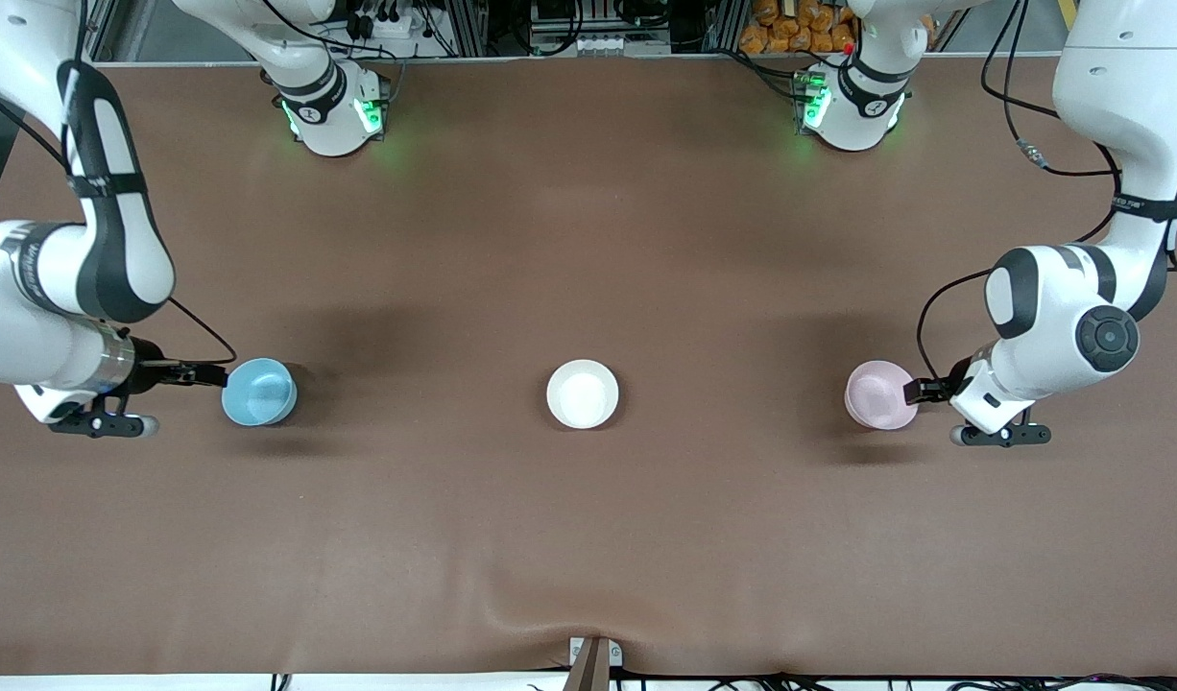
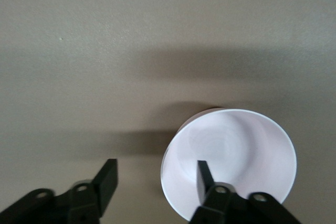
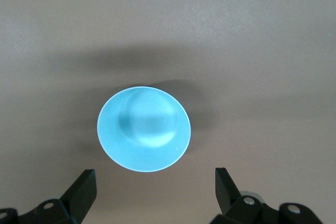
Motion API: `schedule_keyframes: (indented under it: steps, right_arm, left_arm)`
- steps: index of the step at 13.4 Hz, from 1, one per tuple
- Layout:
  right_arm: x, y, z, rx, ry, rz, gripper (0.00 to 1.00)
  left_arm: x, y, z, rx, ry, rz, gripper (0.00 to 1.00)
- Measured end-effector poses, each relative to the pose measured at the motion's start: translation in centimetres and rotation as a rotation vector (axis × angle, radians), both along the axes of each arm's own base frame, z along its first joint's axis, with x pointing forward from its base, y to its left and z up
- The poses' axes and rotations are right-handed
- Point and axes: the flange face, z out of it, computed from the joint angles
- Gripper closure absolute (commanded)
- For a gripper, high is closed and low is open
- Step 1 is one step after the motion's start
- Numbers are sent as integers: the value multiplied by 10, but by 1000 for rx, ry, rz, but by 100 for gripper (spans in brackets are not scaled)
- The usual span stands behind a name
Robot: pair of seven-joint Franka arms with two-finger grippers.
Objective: Stack pink and blue bowls on white bowl
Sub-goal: 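Reach the right gripper to the blue bowl while the left gripper reaches the pink bowl, then grasp the blue bowl with the right gripper while the left gripper grasps the pink bowl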
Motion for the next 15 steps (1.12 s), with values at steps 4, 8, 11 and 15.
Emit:
schedule_keyframes:
  steps: [4, 8, 11, 15]
  right_arm:
    - [-4, -15, -48, 0, -20, 29, 0]
    - [-16, -35, -84, 2, -29, 46, 0]
    - [-20, -35, -96, 8, -6, 55, 0]
    - [-23, -33, -109, 14, 15, 61, 72]
  left_arm:
    - [-2, -1, -14, -4, 21, -1, 60]
    - [-3, -4, -26, -9, 24, -4, 100]
    - [0, -10, -26, -12, 11, -14, 100]
    - [12, -25, -3, -16, -43, -36, 100]
